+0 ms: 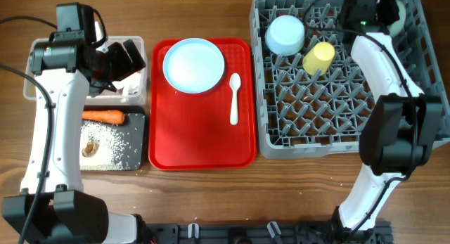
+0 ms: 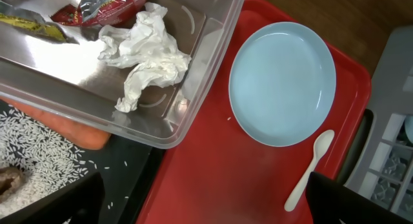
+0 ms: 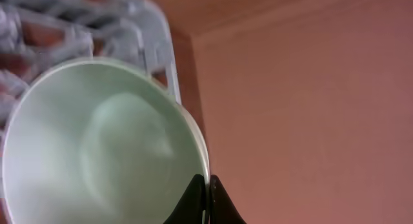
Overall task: Sort waste into correct bins and load items into the dishwasher rack
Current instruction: 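Set the pale green bowl down beside the yellow cup and release, then move the right gripper left to the white spoon on the red tray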
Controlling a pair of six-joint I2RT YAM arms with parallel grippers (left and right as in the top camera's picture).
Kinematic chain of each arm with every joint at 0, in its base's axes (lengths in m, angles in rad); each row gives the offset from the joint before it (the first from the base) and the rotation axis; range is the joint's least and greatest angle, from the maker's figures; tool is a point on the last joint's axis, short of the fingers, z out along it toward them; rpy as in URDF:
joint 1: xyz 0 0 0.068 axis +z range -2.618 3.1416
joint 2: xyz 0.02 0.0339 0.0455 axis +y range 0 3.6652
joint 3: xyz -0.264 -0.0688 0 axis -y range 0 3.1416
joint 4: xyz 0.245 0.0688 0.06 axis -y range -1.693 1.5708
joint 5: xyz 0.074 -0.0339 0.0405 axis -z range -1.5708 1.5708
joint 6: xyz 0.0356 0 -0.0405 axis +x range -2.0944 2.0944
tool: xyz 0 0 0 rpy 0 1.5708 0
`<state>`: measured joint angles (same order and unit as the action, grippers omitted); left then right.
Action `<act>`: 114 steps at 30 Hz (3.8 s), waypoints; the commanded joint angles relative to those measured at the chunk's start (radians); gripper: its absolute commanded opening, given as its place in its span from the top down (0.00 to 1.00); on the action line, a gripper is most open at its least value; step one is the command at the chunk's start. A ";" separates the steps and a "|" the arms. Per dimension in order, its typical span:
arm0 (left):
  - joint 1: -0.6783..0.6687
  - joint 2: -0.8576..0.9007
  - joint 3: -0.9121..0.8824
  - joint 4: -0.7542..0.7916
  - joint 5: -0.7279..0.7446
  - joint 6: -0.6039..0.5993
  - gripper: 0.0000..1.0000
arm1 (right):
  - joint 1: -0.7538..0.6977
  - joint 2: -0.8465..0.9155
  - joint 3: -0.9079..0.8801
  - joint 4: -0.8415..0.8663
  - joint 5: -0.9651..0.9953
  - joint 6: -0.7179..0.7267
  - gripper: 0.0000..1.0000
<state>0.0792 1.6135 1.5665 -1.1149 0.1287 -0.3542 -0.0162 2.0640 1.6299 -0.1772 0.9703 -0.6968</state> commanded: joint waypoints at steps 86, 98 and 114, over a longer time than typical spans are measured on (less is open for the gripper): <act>0.003 -0.003 0.011 0.002 0.012 -0.002 0.00 | -0.222 -0.098 -0.071 -0.437 -1.368 0.723 0.96; 0.003 -0.003 0.011 0.002 0.012 -0.002 0.00 | -0.222 -0.091 -0.075 -0.473 -1.291 0.723 0.96; 0.003 -0.003 0.011 0.002 0.012 -0.002 0.00 | 0.158 -0.312 0.156 -0.756 -1.179 0.887 0.82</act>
<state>0.0792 1.6135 1.5665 -1.1149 0.1291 -0.3542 0.0044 1.7382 1.7981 -0.9073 -0.2085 0.0776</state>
